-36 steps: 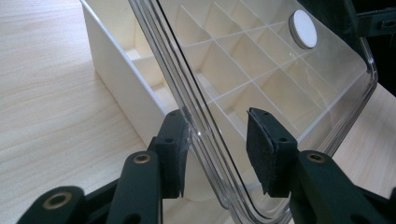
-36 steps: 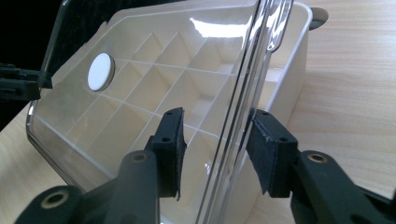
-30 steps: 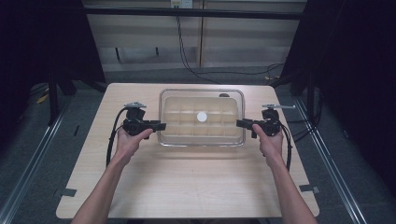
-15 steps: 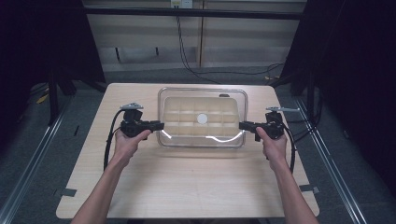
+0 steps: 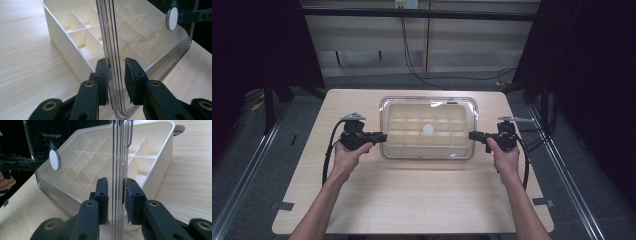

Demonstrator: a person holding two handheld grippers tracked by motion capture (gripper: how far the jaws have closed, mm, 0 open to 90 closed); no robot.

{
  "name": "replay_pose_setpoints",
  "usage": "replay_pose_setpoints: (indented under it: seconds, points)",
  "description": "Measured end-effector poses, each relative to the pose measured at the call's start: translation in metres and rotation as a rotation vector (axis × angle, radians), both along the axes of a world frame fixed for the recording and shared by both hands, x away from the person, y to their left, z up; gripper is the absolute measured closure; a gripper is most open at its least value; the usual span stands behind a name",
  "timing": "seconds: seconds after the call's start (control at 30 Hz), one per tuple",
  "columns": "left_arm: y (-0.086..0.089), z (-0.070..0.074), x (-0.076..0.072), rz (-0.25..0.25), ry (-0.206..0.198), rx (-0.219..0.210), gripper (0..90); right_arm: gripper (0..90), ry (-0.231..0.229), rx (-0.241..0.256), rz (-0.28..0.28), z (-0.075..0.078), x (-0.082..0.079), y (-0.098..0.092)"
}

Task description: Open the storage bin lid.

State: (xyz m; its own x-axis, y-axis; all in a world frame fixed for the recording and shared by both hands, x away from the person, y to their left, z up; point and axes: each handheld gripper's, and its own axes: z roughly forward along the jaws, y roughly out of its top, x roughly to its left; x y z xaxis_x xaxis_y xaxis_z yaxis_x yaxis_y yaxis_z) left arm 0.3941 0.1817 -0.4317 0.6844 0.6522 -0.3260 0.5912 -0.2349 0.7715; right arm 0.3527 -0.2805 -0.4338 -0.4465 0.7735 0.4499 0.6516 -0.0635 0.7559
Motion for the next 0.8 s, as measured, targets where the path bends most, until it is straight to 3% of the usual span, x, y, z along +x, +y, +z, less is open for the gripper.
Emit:
replay_pose_setpoints:
  seconds: [0.5,0.8]
  points:
    - [0.006,0.003,-0.014,-0.012,-0.017,0.009,73.4,75.1,-0.01,0.006,0.015,0.01,-0.011,0.003]
    - [0.012,0.007,-0.026,-0.012,-0.024,0.022,73.3,75.2,0.007,0.02,0.035,0.01,-0.018,0.008]
